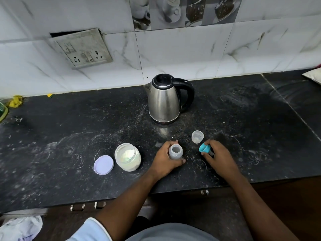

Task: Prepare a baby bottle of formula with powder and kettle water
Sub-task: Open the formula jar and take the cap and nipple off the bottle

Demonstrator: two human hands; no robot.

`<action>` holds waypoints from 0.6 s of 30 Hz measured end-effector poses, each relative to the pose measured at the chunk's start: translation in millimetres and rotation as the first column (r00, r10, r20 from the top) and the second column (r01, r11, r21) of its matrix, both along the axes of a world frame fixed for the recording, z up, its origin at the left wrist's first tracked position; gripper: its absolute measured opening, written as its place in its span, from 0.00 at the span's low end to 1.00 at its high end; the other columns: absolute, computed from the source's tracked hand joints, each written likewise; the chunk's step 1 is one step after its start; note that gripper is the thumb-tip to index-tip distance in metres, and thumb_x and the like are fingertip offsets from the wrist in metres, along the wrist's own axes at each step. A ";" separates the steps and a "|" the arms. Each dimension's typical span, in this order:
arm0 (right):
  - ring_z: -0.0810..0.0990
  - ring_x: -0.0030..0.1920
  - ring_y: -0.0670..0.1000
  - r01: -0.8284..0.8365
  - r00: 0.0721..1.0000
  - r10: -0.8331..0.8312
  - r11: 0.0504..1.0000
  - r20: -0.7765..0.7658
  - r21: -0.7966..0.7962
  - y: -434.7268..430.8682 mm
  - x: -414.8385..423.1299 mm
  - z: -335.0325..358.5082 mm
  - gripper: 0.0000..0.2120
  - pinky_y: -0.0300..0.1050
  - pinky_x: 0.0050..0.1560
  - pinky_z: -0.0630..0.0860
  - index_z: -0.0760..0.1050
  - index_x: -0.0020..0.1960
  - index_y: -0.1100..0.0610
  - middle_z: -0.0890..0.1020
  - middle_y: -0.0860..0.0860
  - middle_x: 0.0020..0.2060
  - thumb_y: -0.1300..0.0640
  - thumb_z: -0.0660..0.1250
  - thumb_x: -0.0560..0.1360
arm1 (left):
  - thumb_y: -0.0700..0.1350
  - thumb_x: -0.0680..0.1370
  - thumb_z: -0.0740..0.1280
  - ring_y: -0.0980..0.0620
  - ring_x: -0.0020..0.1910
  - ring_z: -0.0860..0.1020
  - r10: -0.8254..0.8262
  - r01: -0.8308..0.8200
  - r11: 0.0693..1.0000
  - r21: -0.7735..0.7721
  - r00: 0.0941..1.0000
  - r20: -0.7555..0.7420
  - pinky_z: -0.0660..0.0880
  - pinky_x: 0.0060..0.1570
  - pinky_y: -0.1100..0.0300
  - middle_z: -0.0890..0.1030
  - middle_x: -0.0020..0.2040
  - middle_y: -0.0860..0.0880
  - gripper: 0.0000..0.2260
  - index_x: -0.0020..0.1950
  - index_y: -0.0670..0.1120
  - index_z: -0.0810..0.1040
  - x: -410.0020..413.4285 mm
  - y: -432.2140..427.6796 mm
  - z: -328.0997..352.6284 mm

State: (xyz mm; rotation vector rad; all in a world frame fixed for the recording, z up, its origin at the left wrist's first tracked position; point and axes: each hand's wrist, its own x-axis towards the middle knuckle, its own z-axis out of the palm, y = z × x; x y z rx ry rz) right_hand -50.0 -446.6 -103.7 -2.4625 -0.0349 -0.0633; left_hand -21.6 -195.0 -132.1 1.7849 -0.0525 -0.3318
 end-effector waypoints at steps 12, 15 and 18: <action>0.78 0.59 0.49 0.021 1.000 -0.022 0.999 -0.022 -0.047 6.6 -3.0 4.8 0.21 0.48 0.60 0.77 0.74 0.67 0.53 0.80 0.49 0.61 0.57 0.75 0.76 | 0.37 0.69 0.86 0.59 0.67 0.81 -0.018 0.019 0.999 -0.026 1.000 0.019 0.75 0.74 0.58 0.83 0.68 0.53 0.34 0.70 0.52 0.76 -5.4 8.7 7.3; 0.78 0.60 0.50 0.024 1.000 -0.025 0.998 -0.010 -0.066 7.9 -3.1 9.9 0.21 0.49 0.60 0.77 0.74 0.67 0.53 0.80 0.49 0.61 0.56 0.74 0.76 | 0.39 0.69 0.86 0.58 0.69 0.80 -0.029 0.029 1.000 -0.012 0.999 0.014 0.74 0.76 0.55 0.82 0.69 0.53 0.36 0.73 0.50 0.75 -5.5 11.2 10.0; 0.78 0.60 0.51 0.018 1.000 -0.017 0.996 0.009 -0.083 9.6 -2.9 15.7 0.20 0.50 0.61 0.76 0.75 0.66 0.53 0.80 0.49 0.61 0.55 0.74 0.76 | 0.41 0.69 0.86 0.59 0.70 0.79 -0.037 0.037 0.999 0.009 0.999 0.021 0.73 0.77 0.52 0.82 0.69 0.55 0.37 0.73 0.53 0.75 -7.1 13.6 12.8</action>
